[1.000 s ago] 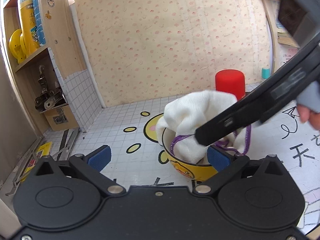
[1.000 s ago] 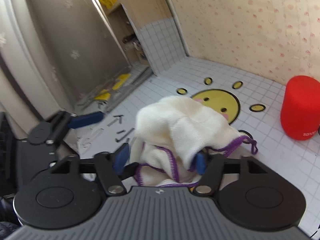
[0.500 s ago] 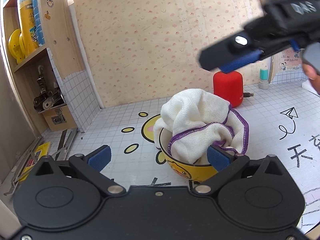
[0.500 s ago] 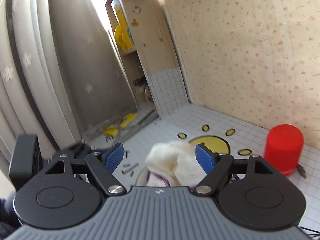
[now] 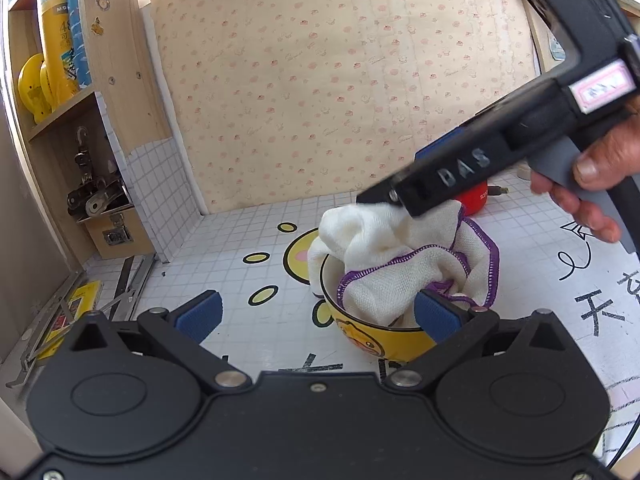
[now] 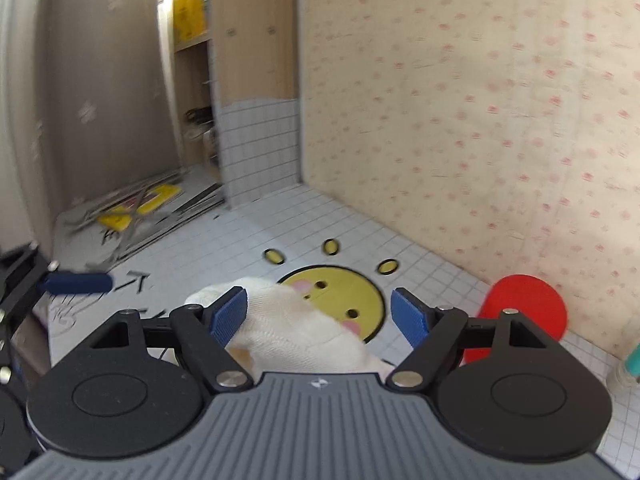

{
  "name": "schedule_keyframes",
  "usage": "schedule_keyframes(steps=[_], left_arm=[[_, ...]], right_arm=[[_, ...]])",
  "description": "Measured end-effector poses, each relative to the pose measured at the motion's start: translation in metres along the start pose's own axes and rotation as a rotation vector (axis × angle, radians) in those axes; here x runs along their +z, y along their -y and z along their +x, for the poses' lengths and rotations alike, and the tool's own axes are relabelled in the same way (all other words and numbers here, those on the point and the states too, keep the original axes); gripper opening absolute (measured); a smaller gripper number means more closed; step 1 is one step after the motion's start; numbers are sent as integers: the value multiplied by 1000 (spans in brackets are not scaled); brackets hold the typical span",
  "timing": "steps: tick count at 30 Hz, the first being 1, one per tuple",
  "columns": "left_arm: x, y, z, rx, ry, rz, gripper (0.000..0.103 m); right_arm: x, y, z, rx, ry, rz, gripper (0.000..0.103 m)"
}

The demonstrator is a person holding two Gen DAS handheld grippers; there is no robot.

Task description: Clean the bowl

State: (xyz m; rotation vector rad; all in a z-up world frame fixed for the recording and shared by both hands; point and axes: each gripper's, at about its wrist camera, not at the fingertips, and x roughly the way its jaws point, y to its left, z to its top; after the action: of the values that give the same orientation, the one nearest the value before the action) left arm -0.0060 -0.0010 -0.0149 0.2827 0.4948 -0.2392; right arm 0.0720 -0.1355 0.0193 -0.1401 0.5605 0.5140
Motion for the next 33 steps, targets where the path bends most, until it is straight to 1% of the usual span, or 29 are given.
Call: schedule_keyframes(steps=[2, 3, 6, 8, 9, 12, 17, 20, 22, 24, 26, 28, 31, 33], left_arm=[[0, 0, 0, 0, 0, -2, 103], [0, 1, 1, 1, 1, -1, 103], [0, 1, 1, 3, 2, 1, 102], [-1, 1, 0, 3, 4, 1, 102], [-1, 1, 0, 2, 4, -1, 102], [-1, 1, -1, 4, 4, -1, 102], [-1, 2, -1, 7, 5, 2, 103], [0, 3, -1, 17, 5, -2, 102], [2, 2, -1, 24, 15, -8, 102], [4, 1, 2, 32, 14, -10, 102], [6, 2, 6, 41, 10, -12, 102], [9, 2, 13, 47, -14, -19, 102], [11, 3, 19, 43, -25, -24, 102], [11, 4, 22, 42, -28, -21, 102]], right_arm=[[-3, -1, -4, 83, 3, -2, 80], [-5, 0, -6, 138, 1, 23, 80], [-8, 4, -10, 296, -7, 121, 80], [-12, 10, -4, 400, -46, 235, 80], [-14, 11, 0, 421, -71, 284, 80], [-22, 17, 12, 433, -153, 428, 80], [-25, 26, 14, 427, -162, 589, 80], [-23, 26, 13, 426, -184, 640, 82], [-21, 25, 9, 426, -185, 641, 83], [-14, 18, -3, 386, -148, 541, 83], [-13, 19, -12, 360, -123, 475, 83], [-9, 15, -22, 331, -88, 407, 84], [-6, 21, -28, 274, -62, 385, 86], [-8, 31, -29, 239, -56, 407, 86]])
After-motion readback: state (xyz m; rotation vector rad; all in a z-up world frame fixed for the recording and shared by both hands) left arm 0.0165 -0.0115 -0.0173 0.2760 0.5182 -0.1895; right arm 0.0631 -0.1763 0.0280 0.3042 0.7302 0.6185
